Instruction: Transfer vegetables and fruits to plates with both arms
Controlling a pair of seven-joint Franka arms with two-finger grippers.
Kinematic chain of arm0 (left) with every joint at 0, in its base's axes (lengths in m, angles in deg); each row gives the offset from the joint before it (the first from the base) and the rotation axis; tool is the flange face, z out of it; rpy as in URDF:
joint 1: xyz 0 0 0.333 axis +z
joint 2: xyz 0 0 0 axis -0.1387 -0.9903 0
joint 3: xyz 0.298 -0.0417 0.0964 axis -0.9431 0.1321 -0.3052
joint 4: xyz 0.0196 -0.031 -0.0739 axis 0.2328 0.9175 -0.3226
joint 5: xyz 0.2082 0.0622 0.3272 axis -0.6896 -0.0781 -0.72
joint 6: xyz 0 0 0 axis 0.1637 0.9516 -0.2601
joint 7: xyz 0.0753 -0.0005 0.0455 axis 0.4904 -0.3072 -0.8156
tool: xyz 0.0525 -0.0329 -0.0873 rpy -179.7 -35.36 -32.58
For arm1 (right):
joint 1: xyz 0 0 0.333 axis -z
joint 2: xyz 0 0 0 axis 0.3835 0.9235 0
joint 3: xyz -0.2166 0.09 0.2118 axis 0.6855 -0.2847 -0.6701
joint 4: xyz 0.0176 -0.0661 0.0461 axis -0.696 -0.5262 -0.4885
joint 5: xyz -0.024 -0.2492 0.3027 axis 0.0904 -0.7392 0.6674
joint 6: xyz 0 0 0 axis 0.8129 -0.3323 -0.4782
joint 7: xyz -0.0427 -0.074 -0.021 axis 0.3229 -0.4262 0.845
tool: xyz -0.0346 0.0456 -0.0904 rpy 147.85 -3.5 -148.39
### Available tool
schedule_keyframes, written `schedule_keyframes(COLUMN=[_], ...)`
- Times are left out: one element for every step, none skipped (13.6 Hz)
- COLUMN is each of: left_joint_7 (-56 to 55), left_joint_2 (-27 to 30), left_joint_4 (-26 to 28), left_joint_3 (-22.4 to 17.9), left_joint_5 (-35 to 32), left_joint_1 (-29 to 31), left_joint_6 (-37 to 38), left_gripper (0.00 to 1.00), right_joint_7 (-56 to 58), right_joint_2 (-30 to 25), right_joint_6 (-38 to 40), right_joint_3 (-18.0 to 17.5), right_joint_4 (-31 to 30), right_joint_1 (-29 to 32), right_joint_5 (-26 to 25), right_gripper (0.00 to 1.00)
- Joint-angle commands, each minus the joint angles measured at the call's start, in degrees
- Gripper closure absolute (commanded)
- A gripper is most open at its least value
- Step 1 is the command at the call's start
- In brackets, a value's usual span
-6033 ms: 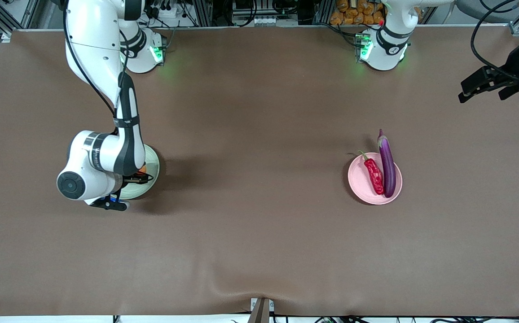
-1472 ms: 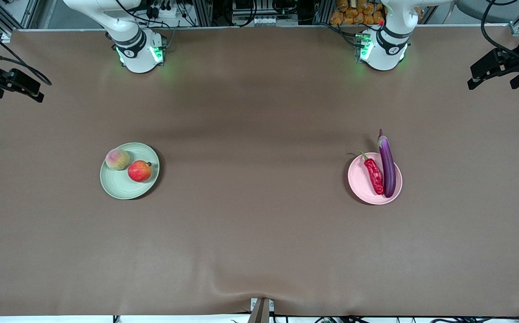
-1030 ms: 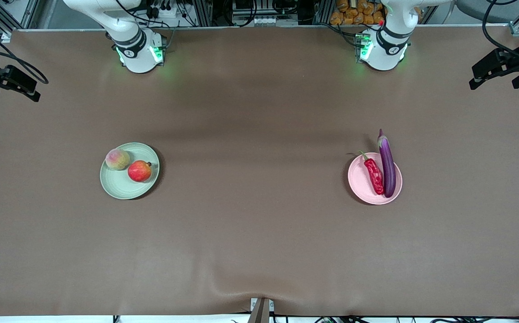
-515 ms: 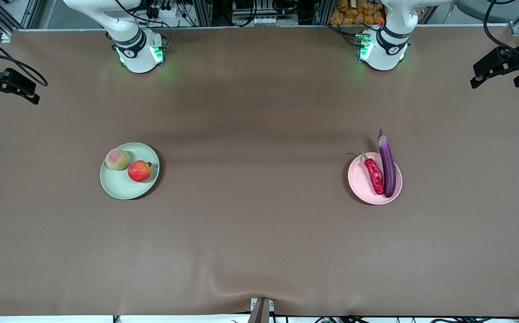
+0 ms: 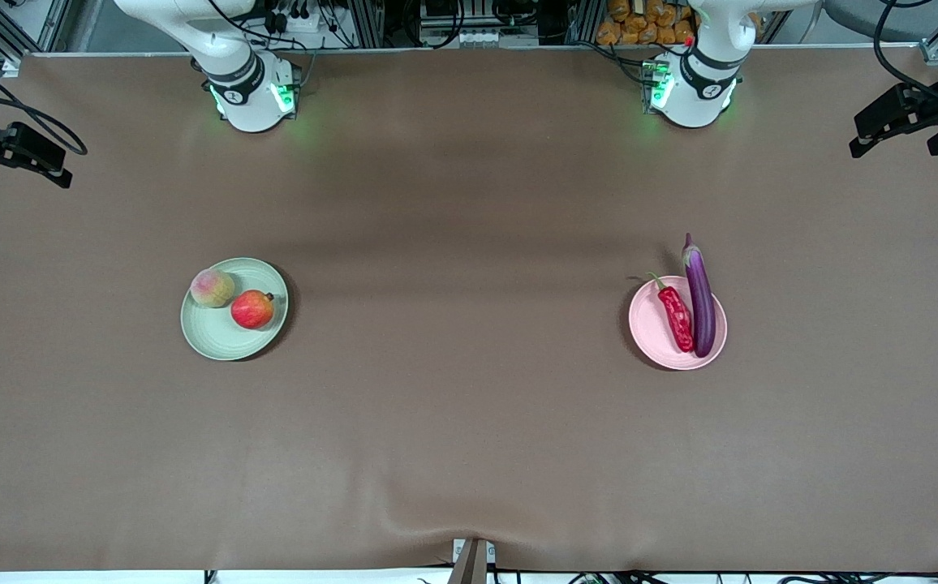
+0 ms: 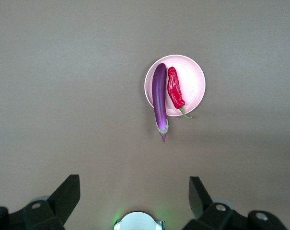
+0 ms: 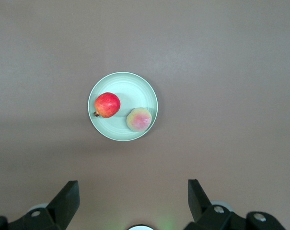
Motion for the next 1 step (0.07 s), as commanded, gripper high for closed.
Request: schedule_keyframes(left_joint_7=[-0.3], left_joint_2=[-0.2], left_joint_4=[-1.1], left_joint_3=[0.3], left_joint_5=[-1.2], left_joint_1=[0.3], left_joint_6=[1.3], left_gripper=[0.0], right_joint_7=[0.8], right_joint_2=[0.7], right_joint_6=[0.7], right_joint_3=[-0.5], right_joint_4=[1.5], right_joint_1=[1.0], right_joint_5=[0.7], right_gripper=[0.0])
